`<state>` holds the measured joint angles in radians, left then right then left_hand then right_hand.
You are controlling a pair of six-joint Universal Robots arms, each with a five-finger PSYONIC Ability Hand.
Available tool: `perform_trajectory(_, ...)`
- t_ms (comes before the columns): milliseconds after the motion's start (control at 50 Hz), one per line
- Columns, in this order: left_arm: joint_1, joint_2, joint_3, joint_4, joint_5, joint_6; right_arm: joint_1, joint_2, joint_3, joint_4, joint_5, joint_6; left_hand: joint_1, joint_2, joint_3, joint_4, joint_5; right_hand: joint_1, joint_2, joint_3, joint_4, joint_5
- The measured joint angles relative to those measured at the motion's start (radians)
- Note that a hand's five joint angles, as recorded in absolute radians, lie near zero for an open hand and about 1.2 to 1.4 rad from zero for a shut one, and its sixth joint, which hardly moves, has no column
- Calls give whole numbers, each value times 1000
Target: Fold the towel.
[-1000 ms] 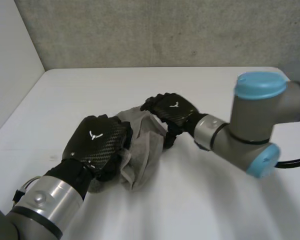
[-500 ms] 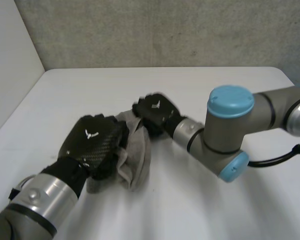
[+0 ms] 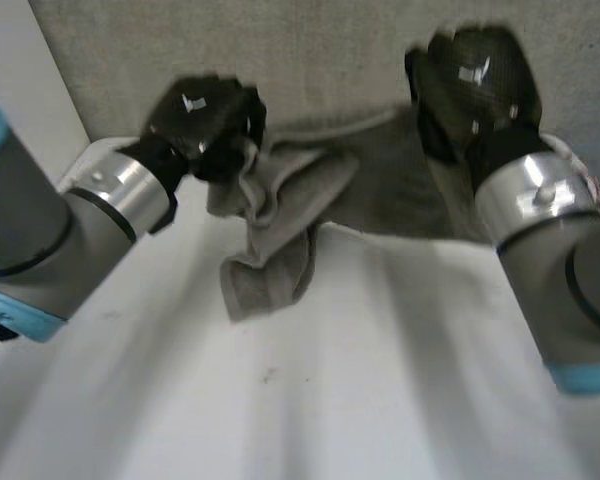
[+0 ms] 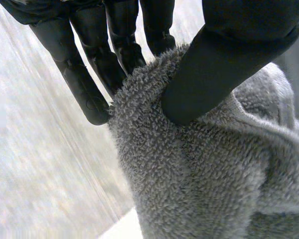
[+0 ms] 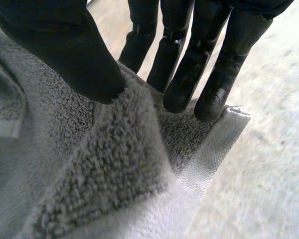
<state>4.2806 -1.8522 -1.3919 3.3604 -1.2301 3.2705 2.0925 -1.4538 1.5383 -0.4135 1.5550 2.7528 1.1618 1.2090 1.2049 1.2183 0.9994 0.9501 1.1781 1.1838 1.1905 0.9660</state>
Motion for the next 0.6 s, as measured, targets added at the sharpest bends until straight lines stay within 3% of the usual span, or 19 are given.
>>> perform_trajectory(20, 1, -37, -1, -17, -1, 1, 2, -28, 90, 20, 0, -72, 8, 0, 0, 0, 0, 0, 0, 1, 0, 0)
perform_trajectory(160, 9, -154, -83, -62, 7, 7, 6, -14, 257, 62, -1, -182, 11, -23, -10, -33, 0, 0, 0, 1, 0, 0)
perform_trajectory(280, 10, -198, -157, -66, 23, 9, -1, 78, 300, 70, -1, -198, -378, -426, -422, -429, -385, 0, 0, 1, 0, 4)
perform_trajectory(440, 7, -113, -166, -68, 10, -7, -46, 158, 221, 68, 26, -156, -514, -571, -565, -579, -534, 0, 0, 1, 0, 12)
perform_trajectory(600, -13, 23, -193, -73, -92, -73, -101, 186, 158, 71, 50, -45, -546, -598, -593, -607, -563, 0, 0, 1, 0, 14)
